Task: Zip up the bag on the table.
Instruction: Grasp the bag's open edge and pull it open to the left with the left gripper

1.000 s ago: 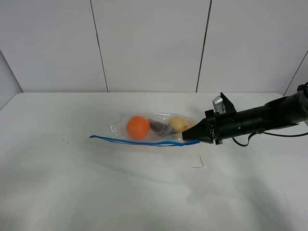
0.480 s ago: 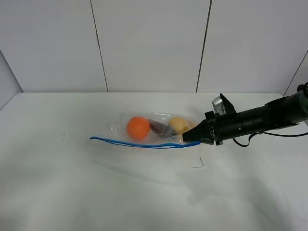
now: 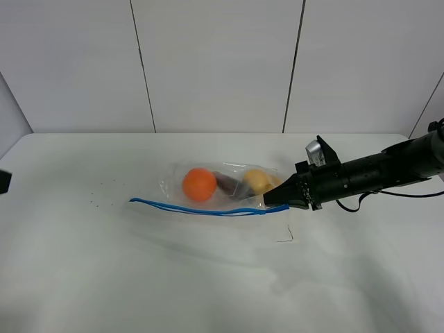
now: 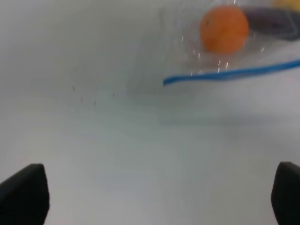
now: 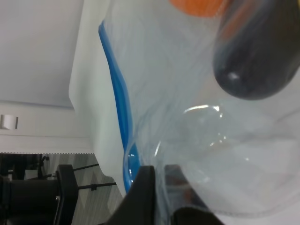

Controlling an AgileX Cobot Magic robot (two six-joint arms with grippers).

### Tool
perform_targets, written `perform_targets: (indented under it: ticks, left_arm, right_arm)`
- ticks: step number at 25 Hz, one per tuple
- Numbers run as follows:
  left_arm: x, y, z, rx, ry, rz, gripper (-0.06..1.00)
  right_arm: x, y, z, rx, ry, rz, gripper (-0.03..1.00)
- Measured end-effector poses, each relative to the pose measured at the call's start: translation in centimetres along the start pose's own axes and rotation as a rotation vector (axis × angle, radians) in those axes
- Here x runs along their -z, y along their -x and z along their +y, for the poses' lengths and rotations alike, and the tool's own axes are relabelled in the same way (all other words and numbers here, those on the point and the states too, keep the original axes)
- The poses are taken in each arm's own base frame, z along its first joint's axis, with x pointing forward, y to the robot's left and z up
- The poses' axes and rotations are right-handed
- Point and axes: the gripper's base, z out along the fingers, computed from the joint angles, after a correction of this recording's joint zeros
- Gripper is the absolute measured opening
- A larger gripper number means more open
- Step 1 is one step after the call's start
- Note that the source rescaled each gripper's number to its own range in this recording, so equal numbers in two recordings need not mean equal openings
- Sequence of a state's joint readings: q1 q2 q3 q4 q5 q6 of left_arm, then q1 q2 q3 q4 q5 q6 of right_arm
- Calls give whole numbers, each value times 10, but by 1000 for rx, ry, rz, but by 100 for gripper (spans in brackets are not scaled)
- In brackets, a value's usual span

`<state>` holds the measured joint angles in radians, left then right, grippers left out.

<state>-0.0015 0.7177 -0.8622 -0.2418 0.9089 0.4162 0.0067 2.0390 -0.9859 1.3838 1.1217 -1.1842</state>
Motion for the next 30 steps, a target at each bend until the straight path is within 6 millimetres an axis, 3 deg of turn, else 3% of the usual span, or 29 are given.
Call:
perform_targets:
  ticks: [3, 10, 17, 23, 27, 30]
  left_arm:
    - [-11, 18, -4, -72, -67, -10, 97]
    - [-45, 32, -36, -352, -120, 33, 97]
    - [-107, 40, -110, -816, 42, 48, 97]
    - [-165, 36, -173, -1067, 216, -115, 97]
    - [-202, 28, -194, -1131, 248, -191, 97]
    - [-219, 23, -203, -1140, 251, -229, 97]
  right_arm:
    - [0, 0, 0, 1, -5, 1, 0]
    - [0, 0, -3, 3, -28, -5, 0]
    - [0, 1, -3, -22, -33, -8, 0]
    - [0, 1, -3, -27, -32, -8, 0]
    - [0, 1, -3, -40, -31, -9, 0]
    - [0, 1, -3, -41, -31, -9, 0]
